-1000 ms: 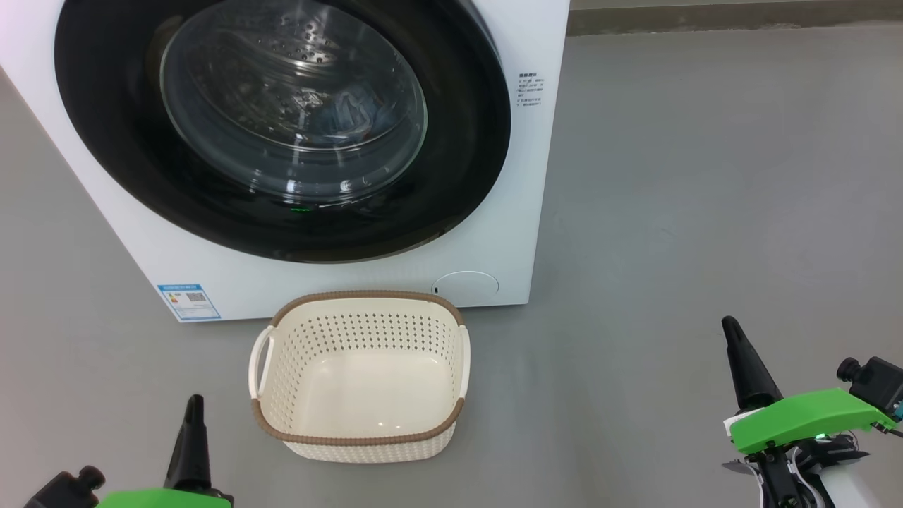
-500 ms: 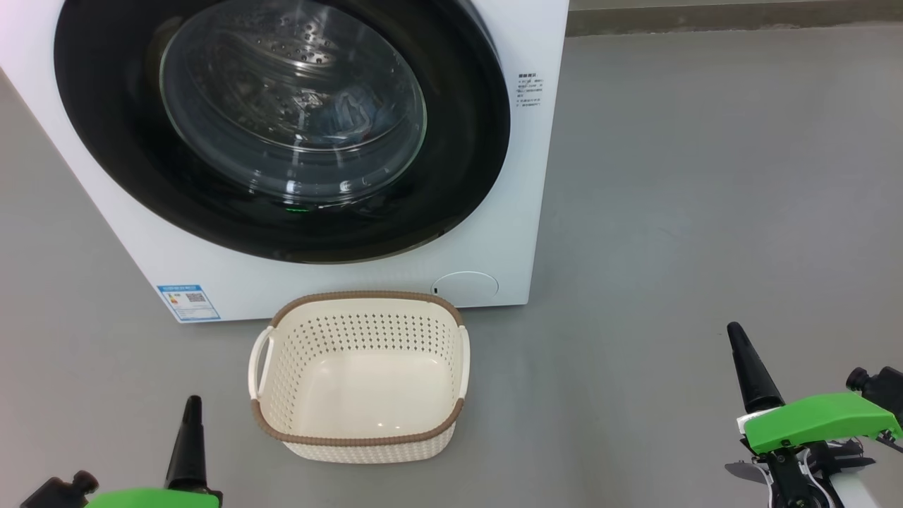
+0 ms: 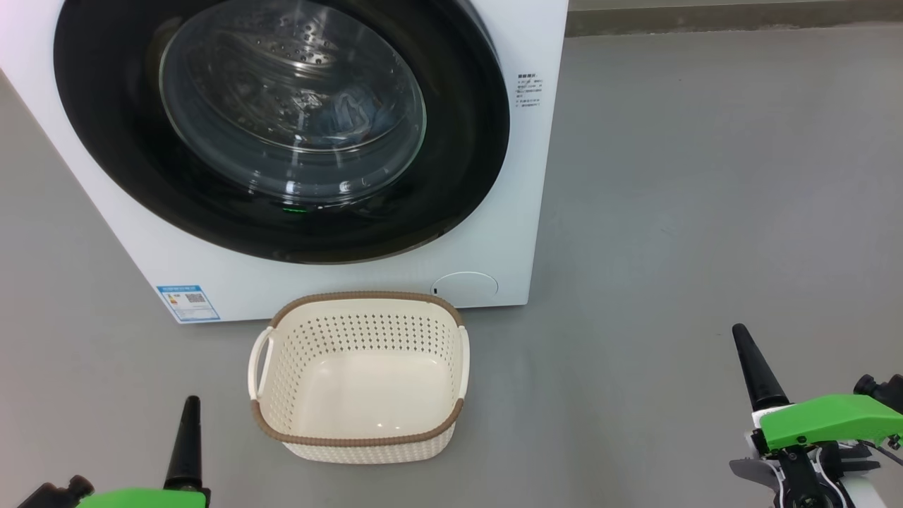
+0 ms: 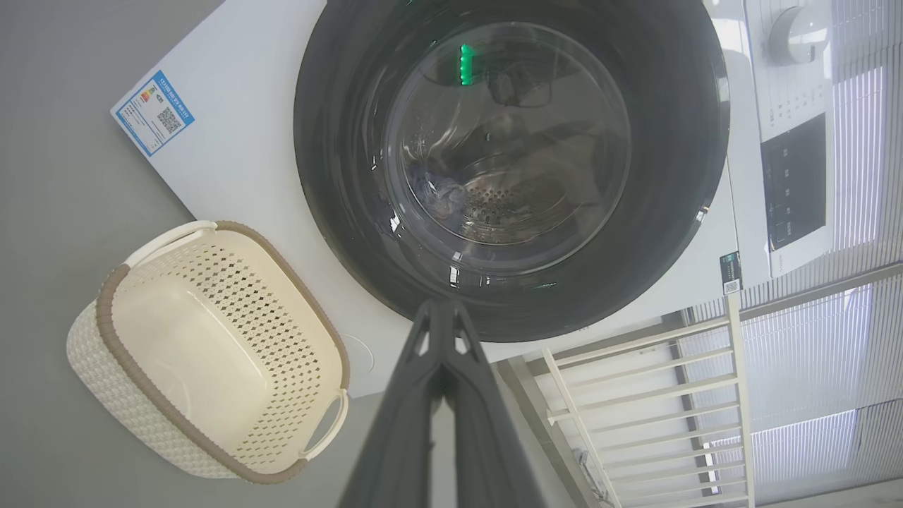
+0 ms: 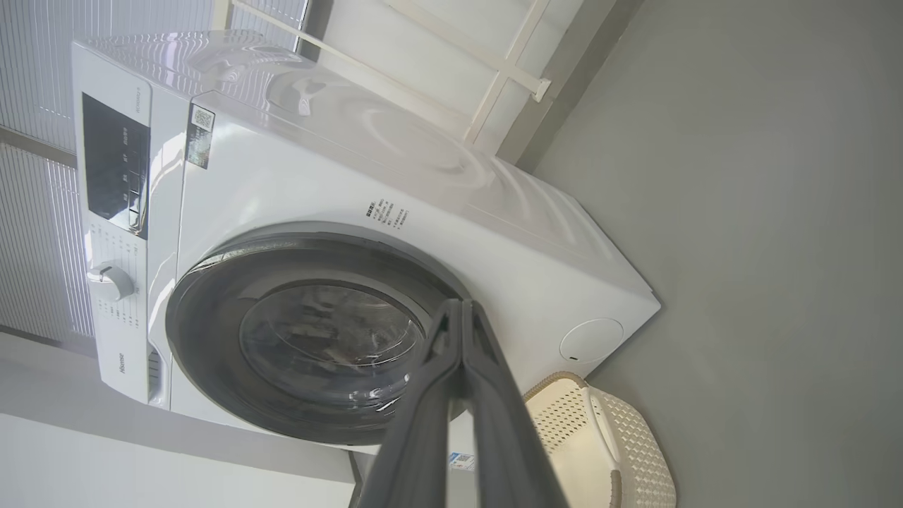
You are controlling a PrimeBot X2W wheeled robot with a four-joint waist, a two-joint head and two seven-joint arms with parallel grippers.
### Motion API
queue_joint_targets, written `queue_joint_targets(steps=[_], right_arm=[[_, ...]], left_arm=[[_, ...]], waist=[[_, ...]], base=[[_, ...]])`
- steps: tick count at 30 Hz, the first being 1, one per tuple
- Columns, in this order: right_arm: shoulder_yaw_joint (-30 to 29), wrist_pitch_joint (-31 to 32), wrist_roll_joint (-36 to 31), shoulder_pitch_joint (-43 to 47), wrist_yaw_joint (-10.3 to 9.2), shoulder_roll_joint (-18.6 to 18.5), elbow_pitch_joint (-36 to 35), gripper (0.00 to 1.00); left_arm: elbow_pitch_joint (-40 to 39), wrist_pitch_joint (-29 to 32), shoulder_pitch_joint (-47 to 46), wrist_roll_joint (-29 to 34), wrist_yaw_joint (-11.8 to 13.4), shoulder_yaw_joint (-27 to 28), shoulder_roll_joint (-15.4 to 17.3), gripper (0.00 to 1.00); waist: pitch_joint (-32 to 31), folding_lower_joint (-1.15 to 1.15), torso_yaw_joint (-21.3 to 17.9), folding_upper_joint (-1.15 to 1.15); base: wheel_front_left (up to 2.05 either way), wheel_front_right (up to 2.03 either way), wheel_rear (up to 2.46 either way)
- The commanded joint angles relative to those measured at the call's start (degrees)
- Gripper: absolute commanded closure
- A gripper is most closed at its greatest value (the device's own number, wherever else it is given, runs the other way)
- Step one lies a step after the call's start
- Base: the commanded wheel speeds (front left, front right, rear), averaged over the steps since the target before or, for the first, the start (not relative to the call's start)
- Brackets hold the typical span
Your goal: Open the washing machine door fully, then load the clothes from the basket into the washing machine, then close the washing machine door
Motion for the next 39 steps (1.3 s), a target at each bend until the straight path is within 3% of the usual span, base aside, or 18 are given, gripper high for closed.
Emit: queue_joint_targets(steps=[1,39], right_arm=[[-0.1,0.5,1.8,-0.8,0.05,-0.2,-1.9,1.00],[-5.5,7.0,21.2,0.3,0.00,2.4,-3.2,1.00]], left_arm=[[-1.9,0.5,-1.8,-1.6,-0.1,1.7,0.3,1.00],[-2.9,6.9,-2.0,-19.7,-0.1,5.3,-1.3,1.00]], waist=[[0.0,0.00,0.0,0.00],[-0.1,0.00,-0.1,0.00]], base=[[0.00,0.00,0.00],[0.00,0.00,0.00]])
